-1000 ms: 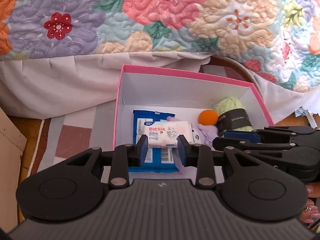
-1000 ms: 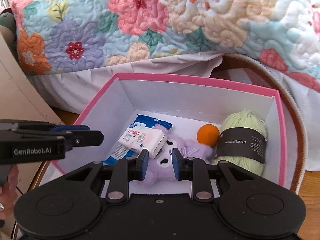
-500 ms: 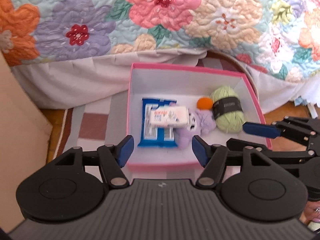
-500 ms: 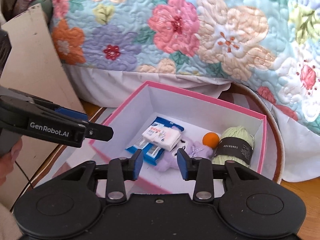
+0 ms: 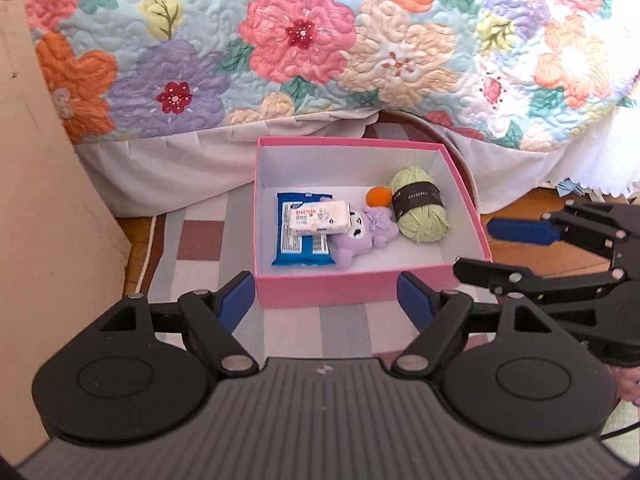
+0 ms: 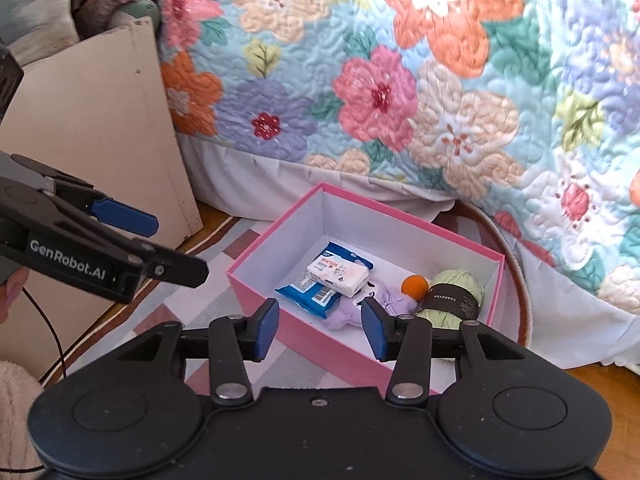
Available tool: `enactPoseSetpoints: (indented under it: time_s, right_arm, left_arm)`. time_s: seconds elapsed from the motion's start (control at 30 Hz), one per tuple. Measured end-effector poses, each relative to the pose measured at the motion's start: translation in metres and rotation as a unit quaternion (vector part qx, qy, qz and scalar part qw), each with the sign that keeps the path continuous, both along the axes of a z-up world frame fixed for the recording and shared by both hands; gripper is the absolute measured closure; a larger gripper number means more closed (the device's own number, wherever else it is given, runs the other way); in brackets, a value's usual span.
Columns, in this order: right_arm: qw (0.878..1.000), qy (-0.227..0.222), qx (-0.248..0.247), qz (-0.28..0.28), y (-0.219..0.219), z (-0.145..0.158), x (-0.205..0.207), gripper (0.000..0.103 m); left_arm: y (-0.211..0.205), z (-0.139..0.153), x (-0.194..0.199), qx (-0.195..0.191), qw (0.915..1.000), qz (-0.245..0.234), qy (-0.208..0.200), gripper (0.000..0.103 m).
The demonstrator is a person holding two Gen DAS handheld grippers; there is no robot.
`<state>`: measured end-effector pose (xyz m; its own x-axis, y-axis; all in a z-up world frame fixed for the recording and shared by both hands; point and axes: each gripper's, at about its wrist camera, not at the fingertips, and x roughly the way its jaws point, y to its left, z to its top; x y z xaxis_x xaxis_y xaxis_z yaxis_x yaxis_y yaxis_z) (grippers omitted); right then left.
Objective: Organize objects
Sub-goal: 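Withdraw the left tool from the box toward the clear floss-pick box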
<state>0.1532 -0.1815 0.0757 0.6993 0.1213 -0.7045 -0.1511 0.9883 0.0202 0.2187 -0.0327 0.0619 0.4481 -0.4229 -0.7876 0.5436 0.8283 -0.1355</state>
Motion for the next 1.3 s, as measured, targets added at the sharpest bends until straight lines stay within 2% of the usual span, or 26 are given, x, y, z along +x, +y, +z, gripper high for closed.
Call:
enactPoseSetpoints:
  time_s: [0.17, 0.33, 0.57, 0.67, 0.8, 0.9, 1.03, 1.2, 1.3]
  right_arm:
    - [1.000, -0.002, 0.006, 0.001, -0.001, 0.005, -0.022, 0.046]
    - [1.000, 0.006, 0.006, 0.003, 0.000, 0.004, -0.041, 0.040]
    - [1.000, 0.007, -0.007, 0.025, 0.001, 0.005, -0.073, 0.026]
    - [0.999, 0.007, -0.014, 0.039, 0.004, 0.005, -0.085, 0.019]
    - [0.998, 0.008, -0.025, 0.050, 0.004, 0.004, -0.096, 0.017]
    - [0.998, 0.004, -0.027, 0.064, 0.003, 0.004, -0.104, 0.011]
    - [0.996, -0.012, -0.039, 0.083, -0.002, -0.001, -0.115, 0.009]
    - [0.994, -0.007, -0.025, 0.106, -0.013, -0.019, -0.118, 0.008]
    - [0.992, -0.032, -0.053, 0.112, -0.014, -0.034, -0.122, 0.008]
  left_arm:
    - [0.013, 0.000, -0.019, -0.006, 0.9998, 0.018, 0.005, 0.025]
    - [0.025, -0.005, -0.033, -0.024, 0.9988, 0.035, 0.026, 0.025]
    - [0.031, -0.006, -0.048, -0.027, 0.9969, 0.057, 0.048, 0.024]
    - [0.030, -0.006, -0.058, -0.024, 0.9968, 0.057, 0.051, 0.024]
    - [0.027, -0.006, -0.073, -0.029, 0.9965, 0.054, 0.057, 0.024]
    - [0.024, -0.007, -0.082, -0.033, 0.9961, 0.055, 0.061, 0.022]
    - [0.017, -0.015, -0.089, -0.029, 0.9949, 0.063, 0.074, 0.022]
    - [0.011, -0.029, -0.093, -0.037, 0.9921, 0.084, 0.086, 0.021]
    - [0.009, -0.041, -0.090, -0.050, 0.9890, 0.101, 0.096, 0.017]
